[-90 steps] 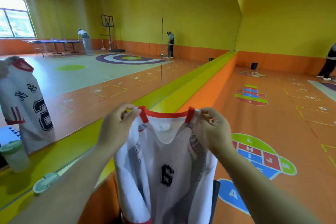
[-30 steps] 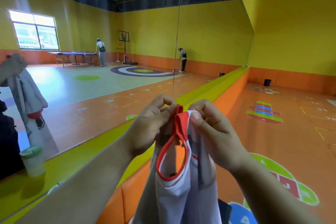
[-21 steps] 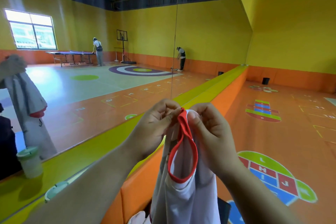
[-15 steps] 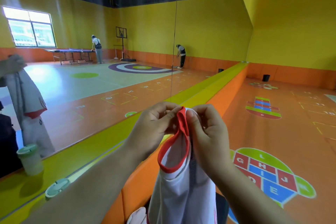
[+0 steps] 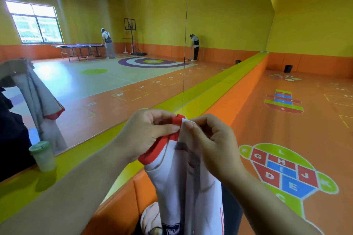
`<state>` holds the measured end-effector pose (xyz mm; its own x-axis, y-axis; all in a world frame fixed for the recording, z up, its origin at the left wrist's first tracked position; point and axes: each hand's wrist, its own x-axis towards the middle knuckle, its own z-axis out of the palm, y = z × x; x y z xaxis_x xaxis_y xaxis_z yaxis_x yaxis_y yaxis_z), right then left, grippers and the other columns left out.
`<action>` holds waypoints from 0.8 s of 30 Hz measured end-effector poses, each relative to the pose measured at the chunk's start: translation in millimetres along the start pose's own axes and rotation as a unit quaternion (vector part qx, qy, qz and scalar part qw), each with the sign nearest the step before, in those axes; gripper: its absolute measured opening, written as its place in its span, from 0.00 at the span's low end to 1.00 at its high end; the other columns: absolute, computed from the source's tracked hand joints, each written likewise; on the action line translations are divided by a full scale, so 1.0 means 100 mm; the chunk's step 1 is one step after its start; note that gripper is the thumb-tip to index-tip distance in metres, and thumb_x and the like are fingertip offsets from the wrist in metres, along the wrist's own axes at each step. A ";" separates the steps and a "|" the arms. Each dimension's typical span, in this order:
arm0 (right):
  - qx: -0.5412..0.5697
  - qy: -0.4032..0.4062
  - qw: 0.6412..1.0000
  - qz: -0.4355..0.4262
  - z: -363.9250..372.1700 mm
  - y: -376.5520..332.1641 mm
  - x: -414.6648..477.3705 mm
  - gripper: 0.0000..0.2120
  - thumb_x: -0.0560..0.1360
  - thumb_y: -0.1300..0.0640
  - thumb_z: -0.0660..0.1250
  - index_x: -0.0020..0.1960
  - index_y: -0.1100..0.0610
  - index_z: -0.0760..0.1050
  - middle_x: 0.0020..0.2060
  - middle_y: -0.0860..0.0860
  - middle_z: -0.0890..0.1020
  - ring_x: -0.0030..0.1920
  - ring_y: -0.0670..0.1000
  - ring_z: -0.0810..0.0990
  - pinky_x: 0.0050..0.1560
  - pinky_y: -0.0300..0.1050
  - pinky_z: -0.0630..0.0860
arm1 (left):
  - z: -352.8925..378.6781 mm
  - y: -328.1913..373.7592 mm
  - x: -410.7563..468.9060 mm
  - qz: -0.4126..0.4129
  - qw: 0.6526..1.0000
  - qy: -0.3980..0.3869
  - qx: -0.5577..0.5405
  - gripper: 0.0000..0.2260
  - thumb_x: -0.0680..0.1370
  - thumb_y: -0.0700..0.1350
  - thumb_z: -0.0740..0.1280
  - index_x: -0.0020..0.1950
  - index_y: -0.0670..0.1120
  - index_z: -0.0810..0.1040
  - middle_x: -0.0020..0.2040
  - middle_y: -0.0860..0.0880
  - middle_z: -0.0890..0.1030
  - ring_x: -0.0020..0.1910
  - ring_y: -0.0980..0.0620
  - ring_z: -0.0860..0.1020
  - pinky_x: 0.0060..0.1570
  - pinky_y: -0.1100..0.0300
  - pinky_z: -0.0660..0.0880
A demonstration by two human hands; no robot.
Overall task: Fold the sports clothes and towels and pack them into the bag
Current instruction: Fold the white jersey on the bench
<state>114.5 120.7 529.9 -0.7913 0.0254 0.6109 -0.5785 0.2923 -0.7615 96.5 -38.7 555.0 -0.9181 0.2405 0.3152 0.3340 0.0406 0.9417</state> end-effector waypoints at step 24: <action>0.060 -0.297 0.948 0.099 -0.16 0.38 -0.08 0.13 0.70 0.51 0.70 0.47 0.60 0.80 0.41 0.53 0.82 0.43 0.47 0.80 0.47 0.52 0.77 | -0.33 0.32 0.21 0.052 0.984 -0.158 -0.062 0.11 0.63 0.51 0.77 0.43 0.52 0.82 0.38 0.51 0.82 0.38 0.57 0.80 0.40 0.68 0.76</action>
<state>102.1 146.6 500.0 -0.8381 -0.4842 0.2512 -0.3973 0.2263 -0.8894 80.5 -64.5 595.3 -0.7609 0.5281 0.3771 0.3760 -0.1149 0.9195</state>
